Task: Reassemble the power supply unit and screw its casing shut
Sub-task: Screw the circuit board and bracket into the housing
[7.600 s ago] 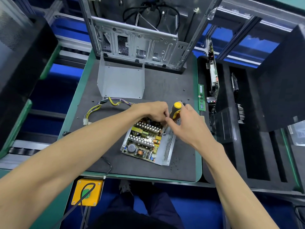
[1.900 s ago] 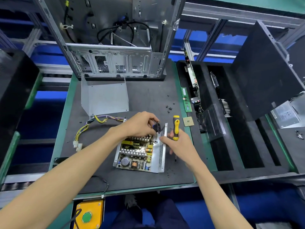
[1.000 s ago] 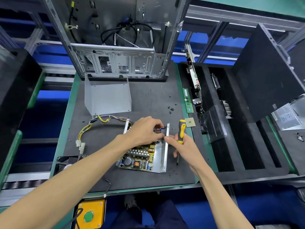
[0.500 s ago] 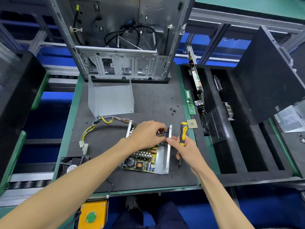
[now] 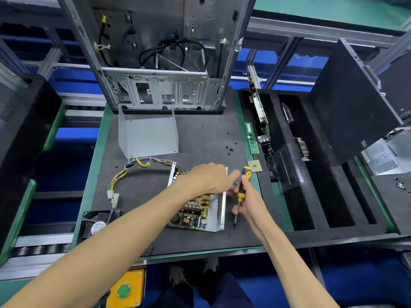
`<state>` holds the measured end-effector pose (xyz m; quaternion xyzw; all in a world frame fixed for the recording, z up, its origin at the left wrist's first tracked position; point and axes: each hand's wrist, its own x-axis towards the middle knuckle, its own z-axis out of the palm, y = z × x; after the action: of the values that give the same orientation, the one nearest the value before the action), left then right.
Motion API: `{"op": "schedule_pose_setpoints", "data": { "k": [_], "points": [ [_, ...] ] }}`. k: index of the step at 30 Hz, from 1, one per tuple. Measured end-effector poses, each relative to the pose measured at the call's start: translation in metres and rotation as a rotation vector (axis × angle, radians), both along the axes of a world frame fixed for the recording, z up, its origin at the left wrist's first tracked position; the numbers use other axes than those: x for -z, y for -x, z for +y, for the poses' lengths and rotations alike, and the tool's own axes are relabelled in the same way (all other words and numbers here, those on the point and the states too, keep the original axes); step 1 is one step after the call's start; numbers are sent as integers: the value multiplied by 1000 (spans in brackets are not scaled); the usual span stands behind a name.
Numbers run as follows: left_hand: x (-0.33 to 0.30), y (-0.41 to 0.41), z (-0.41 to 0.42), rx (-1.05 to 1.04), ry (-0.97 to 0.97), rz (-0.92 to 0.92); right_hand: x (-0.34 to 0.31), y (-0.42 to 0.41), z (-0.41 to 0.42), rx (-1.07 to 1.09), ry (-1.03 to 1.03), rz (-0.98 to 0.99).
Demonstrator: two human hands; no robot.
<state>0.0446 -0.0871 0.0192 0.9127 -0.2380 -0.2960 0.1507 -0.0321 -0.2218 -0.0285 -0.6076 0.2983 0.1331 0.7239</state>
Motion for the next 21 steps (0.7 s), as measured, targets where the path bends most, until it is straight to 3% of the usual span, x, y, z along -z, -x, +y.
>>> {"op": "schedule_pose_setpoints", "data": {
  "k": [7,11,14,17,21],
  "points": [
    [5,21,-14,-328,22,-216,8,0,-4,92,-78,84],
    [6,32,-18,-358,20,-294,13,3,1,36,66,76],
    [3,36,-21,-378,8,-297,16,1,5,-69,253,30],
    [-4,36,-16,-436,52,-285,15,-3,4,-93,307,4],
    [-27,29,-1,-583,219,-140,4,-7,6,-114,118,-41]
  ]
}}
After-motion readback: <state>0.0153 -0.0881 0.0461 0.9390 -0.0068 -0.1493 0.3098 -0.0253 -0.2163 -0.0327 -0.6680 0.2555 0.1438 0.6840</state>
